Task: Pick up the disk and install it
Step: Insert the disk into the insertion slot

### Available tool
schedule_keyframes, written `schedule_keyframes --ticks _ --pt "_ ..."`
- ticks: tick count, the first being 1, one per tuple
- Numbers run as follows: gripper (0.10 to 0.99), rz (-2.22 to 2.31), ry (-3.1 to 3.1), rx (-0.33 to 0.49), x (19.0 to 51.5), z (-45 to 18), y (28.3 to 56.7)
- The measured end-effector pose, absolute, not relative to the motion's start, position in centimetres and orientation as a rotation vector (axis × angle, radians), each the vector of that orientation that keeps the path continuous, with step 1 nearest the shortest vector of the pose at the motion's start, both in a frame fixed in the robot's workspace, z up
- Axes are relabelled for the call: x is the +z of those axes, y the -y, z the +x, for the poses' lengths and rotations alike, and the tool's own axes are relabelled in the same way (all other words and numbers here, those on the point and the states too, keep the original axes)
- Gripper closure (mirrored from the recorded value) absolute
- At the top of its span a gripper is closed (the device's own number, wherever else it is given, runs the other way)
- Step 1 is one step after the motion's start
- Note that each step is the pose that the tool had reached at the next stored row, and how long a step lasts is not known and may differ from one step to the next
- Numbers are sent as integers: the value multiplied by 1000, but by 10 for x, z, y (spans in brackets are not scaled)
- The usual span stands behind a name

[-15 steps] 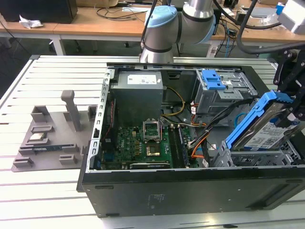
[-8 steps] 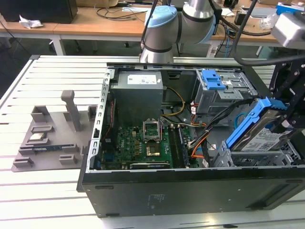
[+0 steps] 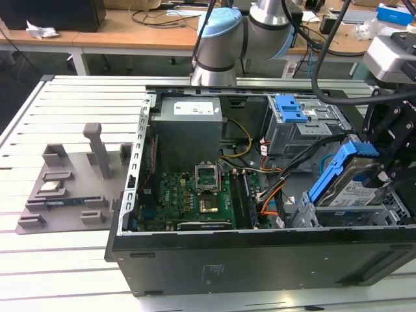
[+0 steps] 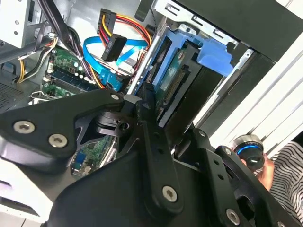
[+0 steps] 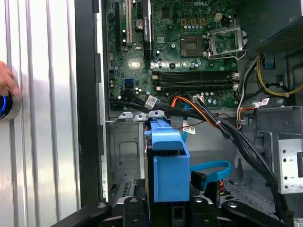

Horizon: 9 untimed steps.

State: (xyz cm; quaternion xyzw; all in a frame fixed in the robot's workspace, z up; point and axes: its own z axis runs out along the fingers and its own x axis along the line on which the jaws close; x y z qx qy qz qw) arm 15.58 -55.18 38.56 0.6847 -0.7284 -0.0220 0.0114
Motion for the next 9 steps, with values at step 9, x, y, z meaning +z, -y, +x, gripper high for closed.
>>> schedule_keyframes --ticks 9 --pt "725 2136 2272 -68 386 156 552"
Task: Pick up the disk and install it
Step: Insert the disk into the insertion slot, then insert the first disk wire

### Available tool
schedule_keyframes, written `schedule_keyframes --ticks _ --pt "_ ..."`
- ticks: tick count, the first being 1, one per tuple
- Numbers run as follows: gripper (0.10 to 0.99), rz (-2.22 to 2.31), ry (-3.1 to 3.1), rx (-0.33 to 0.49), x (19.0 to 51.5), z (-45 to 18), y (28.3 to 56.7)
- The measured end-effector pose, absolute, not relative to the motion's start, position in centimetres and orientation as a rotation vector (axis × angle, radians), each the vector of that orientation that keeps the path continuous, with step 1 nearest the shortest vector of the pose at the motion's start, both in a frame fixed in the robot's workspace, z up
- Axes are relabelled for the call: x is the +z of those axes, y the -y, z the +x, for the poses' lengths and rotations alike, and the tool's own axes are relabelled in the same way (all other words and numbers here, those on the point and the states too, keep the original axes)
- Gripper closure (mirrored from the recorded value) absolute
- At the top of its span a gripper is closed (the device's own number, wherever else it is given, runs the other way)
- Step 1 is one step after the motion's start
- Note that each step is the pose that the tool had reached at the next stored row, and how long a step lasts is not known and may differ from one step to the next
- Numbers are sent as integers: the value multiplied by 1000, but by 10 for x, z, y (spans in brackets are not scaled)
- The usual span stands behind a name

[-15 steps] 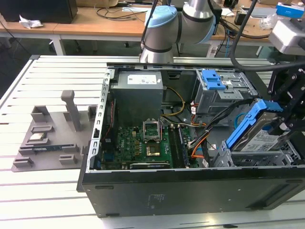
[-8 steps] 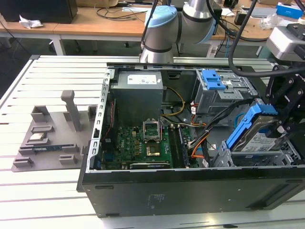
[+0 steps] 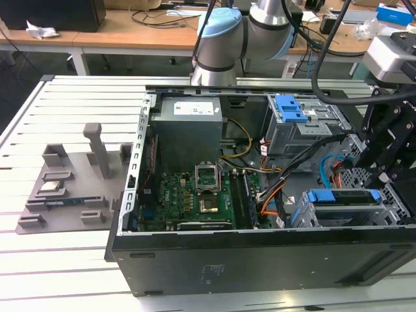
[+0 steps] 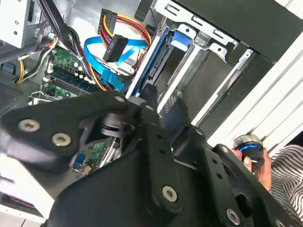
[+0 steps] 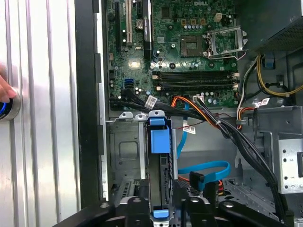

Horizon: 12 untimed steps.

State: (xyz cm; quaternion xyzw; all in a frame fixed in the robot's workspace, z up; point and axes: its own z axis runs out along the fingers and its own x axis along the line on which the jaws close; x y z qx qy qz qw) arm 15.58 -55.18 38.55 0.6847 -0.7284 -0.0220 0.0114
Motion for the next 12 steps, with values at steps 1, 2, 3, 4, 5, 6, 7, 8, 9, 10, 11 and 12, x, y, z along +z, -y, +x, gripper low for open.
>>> schedule_keyframes --ticks 1,2,3,4,5,6,7,8,9,10,11,12 --pt "788 2135 2272 -69 385 156 552" --pt "851 2136 2272 -68 385 156 552" --pt "910 2136 2272 -69 385 156 552" --pt "980 2135 2272 -69 385 156 552" --pt "980 2135 2272 -68 385 156 552" --pt "980 2135 2272 -69 385 156 552" --pt "980 2136 2272 -69 385 156 552" --pt "980 2135 2272 -68 385 156 552" --pt "980 2135 2272 -69 385 156 552" --pt "980 2135 2272 -69 385 156 552" --pt "980 2134 2271 -66 385 161 549" --pt "980 2133 2270 -63 385 163 547"
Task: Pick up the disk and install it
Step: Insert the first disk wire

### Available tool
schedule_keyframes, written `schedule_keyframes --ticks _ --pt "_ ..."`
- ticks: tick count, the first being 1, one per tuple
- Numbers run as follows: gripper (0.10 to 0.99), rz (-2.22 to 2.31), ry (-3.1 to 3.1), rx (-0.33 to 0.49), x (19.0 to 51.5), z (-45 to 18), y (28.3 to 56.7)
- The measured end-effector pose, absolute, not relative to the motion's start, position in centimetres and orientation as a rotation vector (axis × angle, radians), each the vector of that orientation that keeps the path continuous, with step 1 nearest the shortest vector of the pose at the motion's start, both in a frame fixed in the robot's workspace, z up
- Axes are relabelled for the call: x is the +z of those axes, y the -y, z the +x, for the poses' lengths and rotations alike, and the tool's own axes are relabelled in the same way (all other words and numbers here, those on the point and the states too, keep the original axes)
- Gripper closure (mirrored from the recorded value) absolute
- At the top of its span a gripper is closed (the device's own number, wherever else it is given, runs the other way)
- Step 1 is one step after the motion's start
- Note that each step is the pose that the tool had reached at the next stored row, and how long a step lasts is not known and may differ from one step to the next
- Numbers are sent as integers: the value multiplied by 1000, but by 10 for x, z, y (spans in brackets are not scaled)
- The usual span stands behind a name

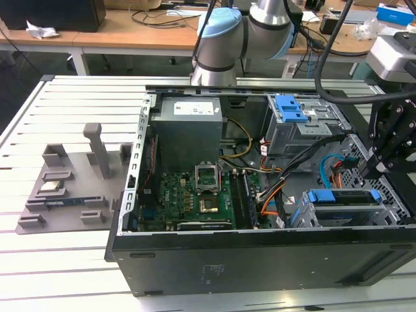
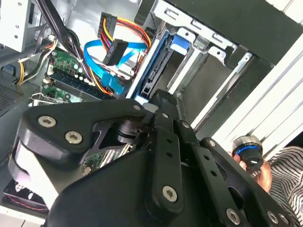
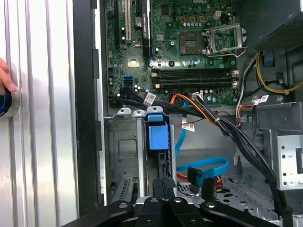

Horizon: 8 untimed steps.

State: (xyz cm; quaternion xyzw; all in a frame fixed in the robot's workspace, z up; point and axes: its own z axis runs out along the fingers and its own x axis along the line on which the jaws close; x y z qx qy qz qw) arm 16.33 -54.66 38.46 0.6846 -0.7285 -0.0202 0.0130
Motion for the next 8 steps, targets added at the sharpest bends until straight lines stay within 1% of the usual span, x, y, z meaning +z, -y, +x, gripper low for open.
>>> schedule_keyframes --ticks 8 --pt "980 2124 2261 -41 381 174 511"
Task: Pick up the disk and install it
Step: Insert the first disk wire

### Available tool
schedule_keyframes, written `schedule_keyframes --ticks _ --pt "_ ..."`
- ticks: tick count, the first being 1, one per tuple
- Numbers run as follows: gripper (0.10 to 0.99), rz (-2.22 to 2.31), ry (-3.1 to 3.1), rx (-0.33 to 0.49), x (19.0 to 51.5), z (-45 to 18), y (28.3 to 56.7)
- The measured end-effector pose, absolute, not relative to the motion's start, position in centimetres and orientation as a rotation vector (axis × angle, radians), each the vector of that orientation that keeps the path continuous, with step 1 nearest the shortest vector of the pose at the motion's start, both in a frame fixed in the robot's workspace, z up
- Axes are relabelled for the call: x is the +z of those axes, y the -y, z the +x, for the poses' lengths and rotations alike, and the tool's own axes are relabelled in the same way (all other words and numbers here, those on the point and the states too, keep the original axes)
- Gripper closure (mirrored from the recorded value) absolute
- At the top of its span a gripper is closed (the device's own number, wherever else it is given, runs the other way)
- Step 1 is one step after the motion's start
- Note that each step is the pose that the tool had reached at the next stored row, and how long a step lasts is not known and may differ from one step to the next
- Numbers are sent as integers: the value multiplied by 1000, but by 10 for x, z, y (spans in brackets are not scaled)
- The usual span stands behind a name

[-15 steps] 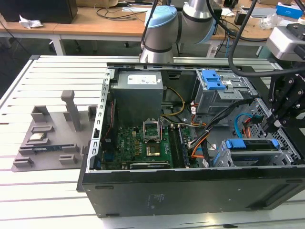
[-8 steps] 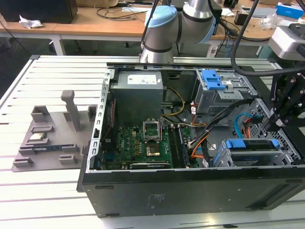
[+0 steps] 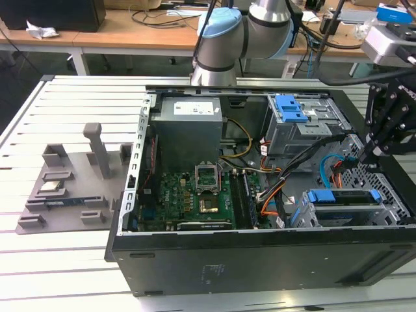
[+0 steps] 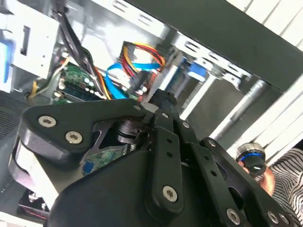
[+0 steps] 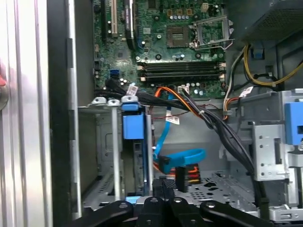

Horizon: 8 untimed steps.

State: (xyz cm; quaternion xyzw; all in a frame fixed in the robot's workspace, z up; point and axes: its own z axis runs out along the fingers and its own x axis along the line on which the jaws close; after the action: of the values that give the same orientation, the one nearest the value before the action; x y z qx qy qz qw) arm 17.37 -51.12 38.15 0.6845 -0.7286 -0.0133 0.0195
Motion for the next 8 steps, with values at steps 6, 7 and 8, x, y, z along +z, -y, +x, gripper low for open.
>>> schedule_keyframes --ticks 6,7,8 --pt "980 2120 2257 -32 371 175 497" --pt "980 2120 2257 -32 371 175 497" --pt "980 2120 2257 -33 371 175 497"
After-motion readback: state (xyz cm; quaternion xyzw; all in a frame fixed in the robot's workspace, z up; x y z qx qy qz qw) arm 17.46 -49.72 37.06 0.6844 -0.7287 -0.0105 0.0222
